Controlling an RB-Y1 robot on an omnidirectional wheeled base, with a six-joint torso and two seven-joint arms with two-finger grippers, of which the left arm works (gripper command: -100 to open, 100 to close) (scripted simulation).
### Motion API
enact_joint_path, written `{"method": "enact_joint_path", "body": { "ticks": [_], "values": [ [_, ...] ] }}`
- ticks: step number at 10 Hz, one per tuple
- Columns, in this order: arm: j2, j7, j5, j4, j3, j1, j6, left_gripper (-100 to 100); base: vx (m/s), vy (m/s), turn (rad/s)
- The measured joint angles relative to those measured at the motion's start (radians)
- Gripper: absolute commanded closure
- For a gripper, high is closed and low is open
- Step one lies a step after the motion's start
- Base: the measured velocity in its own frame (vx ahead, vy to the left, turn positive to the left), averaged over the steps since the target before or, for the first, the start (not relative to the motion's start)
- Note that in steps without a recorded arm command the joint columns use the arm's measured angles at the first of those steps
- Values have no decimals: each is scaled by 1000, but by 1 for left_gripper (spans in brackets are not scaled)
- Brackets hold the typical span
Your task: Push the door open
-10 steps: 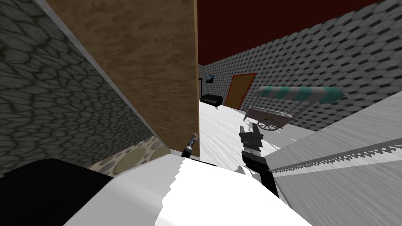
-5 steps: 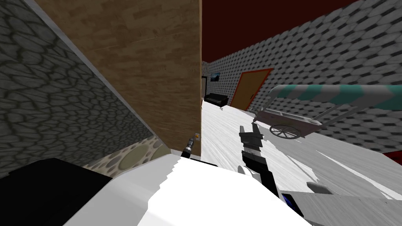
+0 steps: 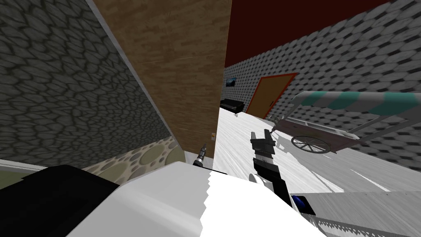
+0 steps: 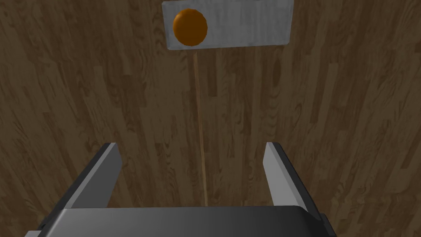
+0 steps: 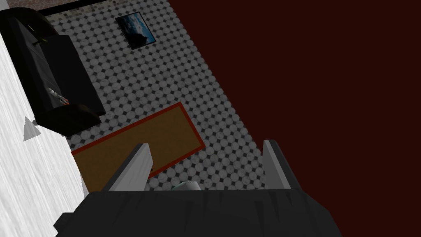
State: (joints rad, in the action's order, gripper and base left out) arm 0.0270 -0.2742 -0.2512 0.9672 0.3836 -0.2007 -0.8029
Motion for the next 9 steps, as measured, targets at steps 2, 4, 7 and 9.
{"method": "enact_joint_path", "body": {
  "ticks": [2,4,7,9],
  "values": [
    [-26,-24,-13,12,34,-18,-5,-100,-76,-19,63],
    [-46,-39,-19,19,47,-24,-3,-100,46,-14,-1],
    [-8,-35,-17,10,33,-5,3,-100,199,-43,-11],
    [1,-32,-16,4,25,5,6,-100,231,-70,-11]
  ]
}}
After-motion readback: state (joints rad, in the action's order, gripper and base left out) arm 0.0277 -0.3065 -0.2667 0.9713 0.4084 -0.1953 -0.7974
